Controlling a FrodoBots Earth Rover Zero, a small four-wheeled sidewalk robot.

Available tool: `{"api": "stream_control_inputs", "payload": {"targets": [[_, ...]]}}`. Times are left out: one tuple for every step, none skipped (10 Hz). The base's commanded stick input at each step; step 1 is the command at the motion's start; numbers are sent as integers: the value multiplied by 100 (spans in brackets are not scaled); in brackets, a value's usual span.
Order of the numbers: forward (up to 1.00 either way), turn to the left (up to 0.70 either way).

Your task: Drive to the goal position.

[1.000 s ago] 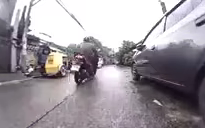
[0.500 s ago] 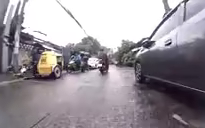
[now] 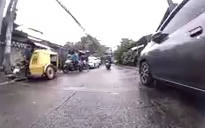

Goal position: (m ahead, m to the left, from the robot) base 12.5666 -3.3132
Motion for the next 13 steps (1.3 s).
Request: {"api": "stream_control_inputs", "payload": {"targets": [[100, 0], [100, 0], [100, 0], [100, 0], [100, 0], [100, 0], [100, 0], [100, 0], [100, 0], [100, 0], [100, 0], [100, 0], [100, 0]]}}
